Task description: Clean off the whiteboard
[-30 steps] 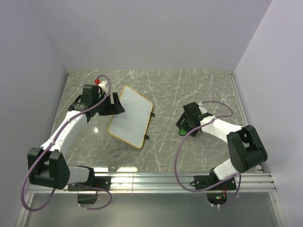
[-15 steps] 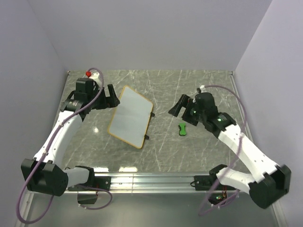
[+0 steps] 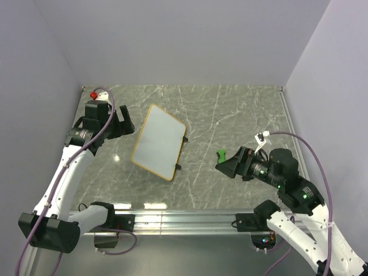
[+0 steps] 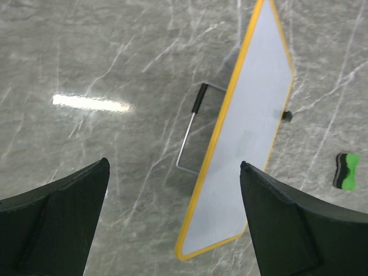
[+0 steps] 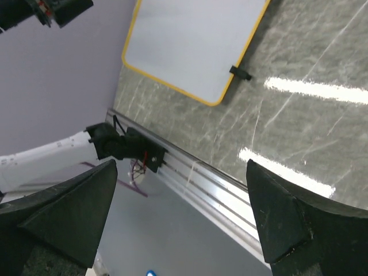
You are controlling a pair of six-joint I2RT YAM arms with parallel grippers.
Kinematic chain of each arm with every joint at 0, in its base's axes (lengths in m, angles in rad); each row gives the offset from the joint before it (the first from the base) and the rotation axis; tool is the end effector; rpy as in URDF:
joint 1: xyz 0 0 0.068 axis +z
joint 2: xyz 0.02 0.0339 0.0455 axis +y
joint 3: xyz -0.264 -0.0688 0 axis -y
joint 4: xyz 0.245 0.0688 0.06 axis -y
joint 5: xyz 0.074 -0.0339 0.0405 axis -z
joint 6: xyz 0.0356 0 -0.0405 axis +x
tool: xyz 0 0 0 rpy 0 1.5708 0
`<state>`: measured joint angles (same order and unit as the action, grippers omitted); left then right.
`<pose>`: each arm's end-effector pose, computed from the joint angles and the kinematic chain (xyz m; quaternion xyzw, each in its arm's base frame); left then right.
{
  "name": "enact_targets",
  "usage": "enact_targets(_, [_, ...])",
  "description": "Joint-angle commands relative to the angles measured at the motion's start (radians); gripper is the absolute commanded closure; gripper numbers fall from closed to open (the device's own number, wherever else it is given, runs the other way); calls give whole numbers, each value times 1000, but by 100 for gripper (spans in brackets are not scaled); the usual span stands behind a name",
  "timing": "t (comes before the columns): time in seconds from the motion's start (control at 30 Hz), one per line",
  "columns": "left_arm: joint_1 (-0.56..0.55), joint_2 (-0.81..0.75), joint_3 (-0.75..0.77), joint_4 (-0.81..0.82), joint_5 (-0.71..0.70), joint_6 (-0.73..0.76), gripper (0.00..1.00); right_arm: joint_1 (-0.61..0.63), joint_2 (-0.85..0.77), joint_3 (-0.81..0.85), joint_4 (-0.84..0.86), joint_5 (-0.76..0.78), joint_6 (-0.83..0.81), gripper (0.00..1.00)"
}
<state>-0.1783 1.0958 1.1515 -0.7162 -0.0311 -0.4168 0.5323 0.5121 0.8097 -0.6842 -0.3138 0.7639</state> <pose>0.2237 -0.0392 0.3546 -0.1136 0.8909 -0.1155 0.4243 0.0861 0.0635 0.3314 0.0081 0.8242 0.4361 0.3612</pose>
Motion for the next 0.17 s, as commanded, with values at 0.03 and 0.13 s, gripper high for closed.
enact_targets(0.03, [-4,-30,54,-51,-65,-16,1,0,-46,-32,-29,-59,-27,0])
enact_targets(0.13, [-4,-40,65,-77,-116,-11,1,-2,-63,-26,-31,-51,-37,0])
